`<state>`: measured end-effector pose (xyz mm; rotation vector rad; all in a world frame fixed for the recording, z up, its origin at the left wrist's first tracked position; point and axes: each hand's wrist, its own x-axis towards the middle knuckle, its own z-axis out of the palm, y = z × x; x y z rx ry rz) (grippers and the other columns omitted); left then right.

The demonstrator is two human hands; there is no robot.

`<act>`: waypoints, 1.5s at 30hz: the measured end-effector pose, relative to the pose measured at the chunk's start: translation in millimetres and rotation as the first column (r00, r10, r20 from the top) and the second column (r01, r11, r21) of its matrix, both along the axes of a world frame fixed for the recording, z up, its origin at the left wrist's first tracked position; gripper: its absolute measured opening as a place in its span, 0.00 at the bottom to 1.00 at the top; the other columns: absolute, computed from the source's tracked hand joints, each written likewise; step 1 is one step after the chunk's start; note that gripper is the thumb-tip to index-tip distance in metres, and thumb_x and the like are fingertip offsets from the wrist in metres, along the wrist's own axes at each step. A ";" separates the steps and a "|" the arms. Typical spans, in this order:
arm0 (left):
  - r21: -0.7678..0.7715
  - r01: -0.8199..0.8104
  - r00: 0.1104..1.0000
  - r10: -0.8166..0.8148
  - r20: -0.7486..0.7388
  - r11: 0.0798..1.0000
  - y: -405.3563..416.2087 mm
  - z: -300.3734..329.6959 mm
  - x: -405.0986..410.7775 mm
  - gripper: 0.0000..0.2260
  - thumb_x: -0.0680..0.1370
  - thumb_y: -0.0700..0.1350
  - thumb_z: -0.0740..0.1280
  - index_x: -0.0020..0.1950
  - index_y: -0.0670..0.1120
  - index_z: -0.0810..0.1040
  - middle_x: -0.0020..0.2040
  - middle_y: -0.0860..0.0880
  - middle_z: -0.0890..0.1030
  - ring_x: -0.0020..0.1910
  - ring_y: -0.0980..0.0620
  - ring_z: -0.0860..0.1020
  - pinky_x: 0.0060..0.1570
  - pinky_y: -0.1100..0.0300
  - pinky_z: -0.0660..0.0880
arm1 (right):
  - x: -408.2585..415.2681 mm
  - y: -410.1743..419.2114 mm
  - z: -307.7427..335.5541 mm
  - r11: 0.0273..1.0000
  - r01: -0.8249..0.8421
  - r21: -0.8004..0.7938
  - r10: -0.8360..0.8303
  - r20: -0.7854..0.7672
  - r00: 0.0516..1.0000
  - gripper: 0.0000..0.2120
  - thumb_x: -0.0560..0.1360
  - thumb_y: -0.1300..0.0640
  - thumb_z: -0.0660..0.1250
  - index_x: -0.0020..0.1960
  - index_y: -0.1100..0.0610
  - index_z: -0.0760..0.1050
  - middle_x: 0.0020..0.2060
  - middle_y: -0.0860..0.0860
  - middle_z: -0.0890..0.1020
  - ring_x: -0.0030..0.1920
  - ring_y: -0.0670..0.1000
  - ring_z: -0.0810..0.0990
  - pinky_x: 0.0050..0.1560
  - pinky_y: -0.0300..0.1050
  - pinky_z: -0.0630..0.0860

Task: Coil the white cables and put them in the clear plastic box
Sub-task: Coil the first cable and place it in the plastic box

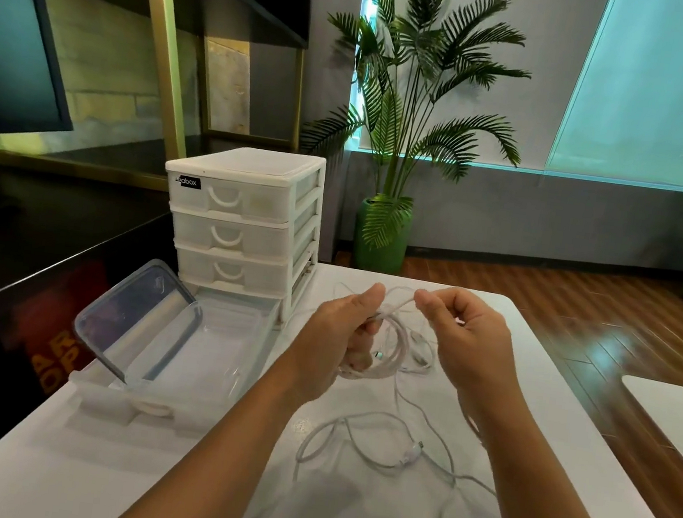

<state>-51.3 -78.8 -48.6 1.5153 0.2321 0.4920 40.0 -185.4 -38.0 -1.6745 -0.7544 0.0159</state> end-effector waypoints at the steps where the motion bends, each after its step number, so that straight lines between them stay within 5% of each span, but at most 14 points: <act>1: -0.058 0.045 0.999 -0.044 0.020 0.997 -1.5 -0.9 0.7 0.20 0.81 0.50 0.53 0.30 0.44 0.64 0.19 0.56 0.62 0.20 0.59 0.58 0.28 0.61 0.56 | -1.5 3.4 -1.3 1.000 -0.011 -0.016 0.010 -0.073 0.997 0.11 0.76 0.49 0.63 0.39 0.54 0.75 0.34 0.48 0.80 0.34 0.47 0.74 0.37 0.44 0.72; 7: -0.191 0.105 0.992 -0.090 0.089 0.976 0.3 -8.1 4.0 0.17 0.81 0.43 0.49 0.35 0.42 0.67 0.20 0.55 0.64 0.20 0.59 0.61 0.30 0.62 0.58 | -10.3 11.8 -5.4 0.996 -0.058 -0.064 0.032 -0.347 0.937 0.16 0.80 0.46 0.54 0.48 0.58 0.73 0.20 0.47 0.77 0.22 0.44 0.69 0.25 0.40 0.65; 11: 0.020 0.028 1.000 -0.028 0.006 0.999 -6.6 -9.6 9.1 0.14 0.82 0.42 0.51 0.39 0.44 0.69 0.23 0.57 0.67 0.25 0.58 0.63 0.31 0.64 0.62 | -11.0 10.2 -0.6 1.000 0.000 -0.032 -0.012 -0.407 0.914 0.17 0.80 0.48 0.54 0.46 0.58 0.75 0.36 0.57 0.81 0.40 0.59 0.81 0.45 0.50 0.78; 14: 0.268 -0.047 0.997 0.061 -0.043 0.962 -9.0 -13.6 12.7 0.12 0.83 0.45 0.51 0.43 0.49 0.70 0.30 0.55 0.70 0.31 0.55 0.66 0.36 0.59 0.66 | -8.2 7.8 1.2 0.998 0.026 -0.058 -0.048 -0.416 0.908 0.17 0.80 0.49 0.55 0.38 0.55 0.74 0.46 0.62 0.81 0.50 0.65 0.80 0.54 0.62 0.76; 17: 0.508 -0.097 0.988 0.145 -0.057 0.856 -13.8 -15.9 13.5 0.07 0.82 0.48 0.53 0.51 0.51 0.69 0.42 0.51 0.75 0.40 0.54 0.73 0.42 0.60 0.71 | -4.3 4.9 1.0 0.998 0.027 -0.058 -0.050 -0.450 0.892 0.16 0.79 0.50 0.57 0.40 0.57 0.76 0.44 0.62 0.82 0.43 0.61 0.82 0.47 0.54 0.78; 19: 0.600 -0.129 0.984 0.179 -0.023 0.790 -17.1 -16.6 13.1 0.09 0.81 0.48 0.56 0.61 0.51 0.67 0.49 0.52 0.75 0.44 0.55 0.76 0.44 0.69 0.73 | -3.0 4.4 -0.2 0.998 0.015 -0.065 -0.043 -0.463 0.885 0.15 0.79 0.51 0.59 0.39 0.57 0.77 0.39 0.61 0.81 0.37 0.56 0.78 0.39 0.47 0.76; 22: 0.702 -0.220 0.973 0.208 0.104 0.678 -19.3 -18.2 12.5 0.19 0.79 0.45 0.62 0.70 0.52 0.66 0.44 0.52 0.74 0.34 0.61 0.75 0.38 0.79 0.68 | -2.2 5.3 -2.4 0.995 -0.013 -0.102 -0.036 -0.461 0.887 0.14 0.79 0.53 0.59 0.39 0.57 0.77 0.33 0.58 0.78 0.32 0.54 0.74 0.31 0.42 0.70; 24: 0.750 -0.284 0.958 0.210 0.195 0.598 -17.3 -19.8 13.3 0.18 0.78 0.45 0.64 0.68 0.51 0.71 0.46 0.50 0.79 0.35 0.67 0.74 0.39 0.81 0.68 | -1.8 5.9 -3.6 0.994 -0.037 -0.104 -0.015 -0.458 0.889 0.13 0.79 0.58 0.58 0.40 0.57 0.77 0.29 0.57 0.75 0.27 0.50 0.70 0.26 0.39 0.66; 28: 0.718 -0.384 0.923 0.270 0.276 0.580 -15.5 -21.0 14.3 0.13 0.78 0.47 0.63 0.61 0.47 0.77 0.51 0.48 0.82 0.38 0.62 0.74 0.43 0.82 0.68 | -2.0 6.1 -2.2 0.989 -0.120 -0.085 0.070 -0.449 0.891 0.11 0.78 0.57 0.60 0.41 0.56 0.78 0.27 0.54 0.74 0.24 0.47 0.67 0.24 0.38 0.64; 33: 0.639 -0.476 0.867 0.445 0.225 0.604 -6.8 -20.3 15.7 0.12 0.78 0.48 0.61 0.57 0.45 0.78 0.50 0.49 0.81 0.42 0.58 0.74 0.39 0.82 0.67 | -2.7 4.7 1.2 0.946 -0.307 -0.106 0.236 -0.425 0.874 0.10 0.78 0.54 0.61 0.58 0.53 0.70 0.37 0.54 0.75 0.30 0.46 0.68 0.29 0.37 0.66; 38: 0.566 -0.447 0.867 0.492 0.082 0.693 -2.5 -20.3 16.0 0.11 0.79 0.50 0.59 0.55 0.47 0.78 0.48 0.53 0.77 0.43 0.56 0.74 0.35 0.77 0.69 | -2.0 4.7 -3.7 0.914 -0.342 -0.217 0.290 -0.240 0.927 0.13 0.74 0.61 0.67 0.53 0.47 0.68 0.44 0.50 0.76 0.39 0.46 0.74 0.36 0.35 0.69; 42: 0.285 -0.367 0.913 0.402 -0.074 0.886 -2.1 -19.5 16.6 0.10 0.79 0.52 0.59 0.48 0.49 0.78 0.34 0.54 0.75 0.32 0.56 0.72 0.33 0.67 0.69 | 0.9 5.3 -9.2 0.927 -0.283 -0.246 0.258 -0.128 0.958 0.12 0.74 0.59 0.68 0.48 0.45 0.68 0.42 0.55 0.78 0.41 0.51 0.77 0.44 0.45 0.77; 45: -0.006 -0.317 0.943 0.314 -0.112 0.949 -3.1 -15.5 16.4 0.11 0.79 0.49 0.61 0.41 0.47 0.78 0.30 0.50 0.72 0.31 0.54 0.69 0.34 0.62 0.69 | 2.3 4.8 -9.1 0.940 -0.193 -0.280 0.201 0.000 0.980 0.11 0.73 0.57 0.69 0.46 0.46 0.67 0.42 0.51 0.79 0.42 0.51 0.77 0.46 0.46 0.77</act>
